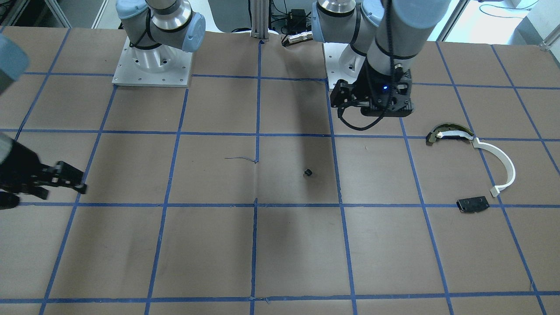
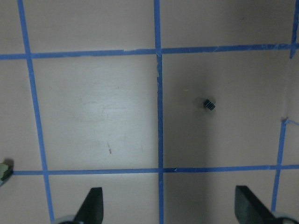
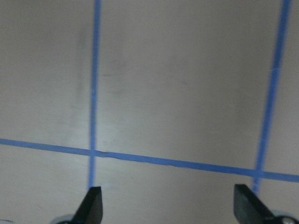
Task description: Place bearing gear from tray to pile
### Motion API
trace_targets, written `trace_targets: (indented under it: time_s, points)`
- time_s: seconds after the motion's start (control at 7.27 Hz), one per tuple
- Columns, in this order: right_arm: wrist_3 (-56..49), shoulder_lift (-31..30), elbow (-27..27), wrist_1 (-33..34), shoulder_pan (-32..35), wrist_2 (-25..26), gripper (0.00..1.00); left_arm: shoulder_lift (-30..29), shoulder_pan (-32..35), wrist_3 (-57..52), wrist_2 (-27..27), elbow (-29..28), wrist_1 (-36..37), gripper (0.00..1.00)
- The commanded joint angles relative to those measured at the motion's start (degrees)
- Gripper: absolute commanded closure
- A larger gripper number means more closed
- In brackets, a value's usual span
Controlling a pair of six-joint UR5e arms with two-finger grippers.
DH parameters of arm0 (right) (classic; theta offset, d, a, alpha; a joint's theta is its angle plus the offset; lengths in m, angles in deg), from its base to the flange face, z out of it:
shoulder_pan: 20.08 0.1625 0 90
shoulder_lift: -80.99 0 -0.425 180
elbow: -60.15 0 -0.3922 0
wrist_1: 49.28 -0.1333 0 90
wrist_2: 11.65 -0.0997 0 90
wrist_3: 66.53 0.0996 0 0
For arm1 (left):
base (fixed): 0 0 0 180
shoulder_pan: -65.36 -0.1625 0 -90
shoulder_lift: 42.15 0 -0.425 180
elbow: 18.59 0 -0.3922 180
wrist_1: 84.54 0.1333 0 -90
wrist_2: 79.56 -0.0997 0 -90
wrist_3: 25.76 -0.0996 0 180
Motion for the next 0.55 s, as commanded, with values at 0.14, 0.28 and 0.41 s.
trace_targets:
  time_s: [0.14, 0.28, 0.41]
  points:
    - [-11.26, 5.21, 3.83, 4.57, -15.03, 3.65, 0.00, -6.75, 1.66, 12.96, -0.55, 3.33, 7.75, 0.00]
    - [-11.71, 8.02, 5.67, 4.86, -17.93, 4.26, 0.00, -9.29, 1.04, 18.08, -0.12, 3.42, 11.77, 0.00]
    - [-12.06, 11.44, 7.43, 5.82, -19.17, 5.49, 0.00, -12.36, 1.03, 21.00, -0.03, 3.68, 12.68, 0.00]
